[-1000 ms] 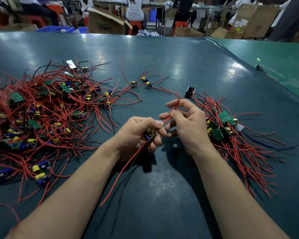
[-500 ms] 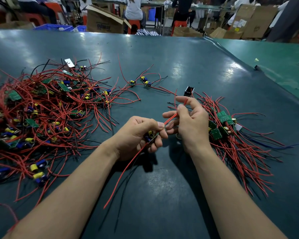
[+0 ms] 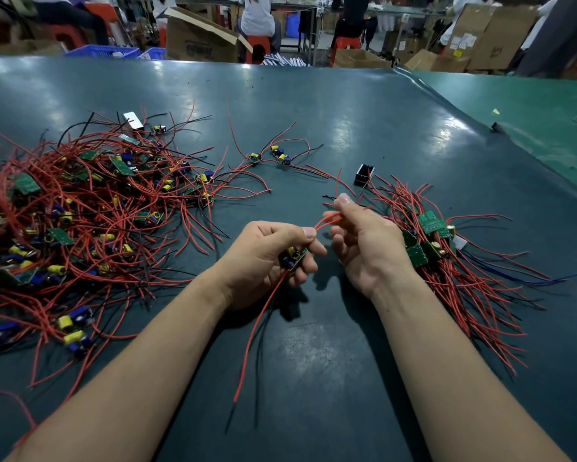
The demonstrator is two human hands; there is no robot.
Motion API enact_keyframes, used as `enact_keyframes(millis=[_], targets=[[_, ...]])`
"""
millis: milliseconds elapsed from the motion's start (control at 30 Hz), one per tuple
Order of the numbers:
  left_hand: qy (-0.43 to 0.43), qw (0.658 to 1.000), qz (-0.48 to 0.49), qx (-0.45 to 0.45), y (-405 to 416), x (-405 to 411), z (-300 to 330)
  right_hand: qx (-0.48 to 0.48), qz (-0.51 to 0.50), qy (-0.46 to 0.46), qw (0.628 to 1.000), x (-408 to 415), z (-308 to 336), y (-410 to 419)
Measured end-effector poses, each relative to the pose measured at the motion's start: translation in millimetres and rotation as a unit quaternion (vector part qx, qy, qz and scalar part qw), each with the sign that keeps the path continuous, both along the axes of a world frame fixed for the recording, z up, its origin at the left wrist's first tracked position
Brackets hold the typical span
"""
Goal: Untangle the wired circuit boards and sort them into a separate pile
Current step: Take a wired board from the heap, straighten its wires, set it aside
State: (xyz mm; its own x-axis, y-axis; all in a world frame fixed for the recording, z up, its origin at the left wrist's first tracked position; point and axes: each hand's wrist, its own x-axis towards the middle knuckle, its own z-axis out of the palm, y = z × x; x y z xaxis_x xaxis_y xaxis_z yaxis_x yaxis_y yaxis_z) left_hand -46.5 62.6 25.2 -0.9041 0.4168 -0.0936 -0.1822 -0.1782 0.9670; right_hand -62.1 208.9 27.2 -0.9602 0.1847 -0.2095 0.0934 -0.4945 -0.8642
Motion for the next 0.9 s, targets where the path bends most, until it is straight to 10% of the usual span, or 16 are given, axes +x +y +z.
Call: enact_keyframes(millis=[333, 900], targets=[[0.035, 0.998, 0.035, -0.026, 3.8, 2.3, -4.0, 0.115, -0.009, 0.031, 0.993, -0.2, 0.0, 5.6], [0.058, 0.996, 0.007, -0.060, 2.2, 5.0, 1.2, -0.060, -0.046, 0.054, 0.996, -3.0, 6.8, 10.1]])
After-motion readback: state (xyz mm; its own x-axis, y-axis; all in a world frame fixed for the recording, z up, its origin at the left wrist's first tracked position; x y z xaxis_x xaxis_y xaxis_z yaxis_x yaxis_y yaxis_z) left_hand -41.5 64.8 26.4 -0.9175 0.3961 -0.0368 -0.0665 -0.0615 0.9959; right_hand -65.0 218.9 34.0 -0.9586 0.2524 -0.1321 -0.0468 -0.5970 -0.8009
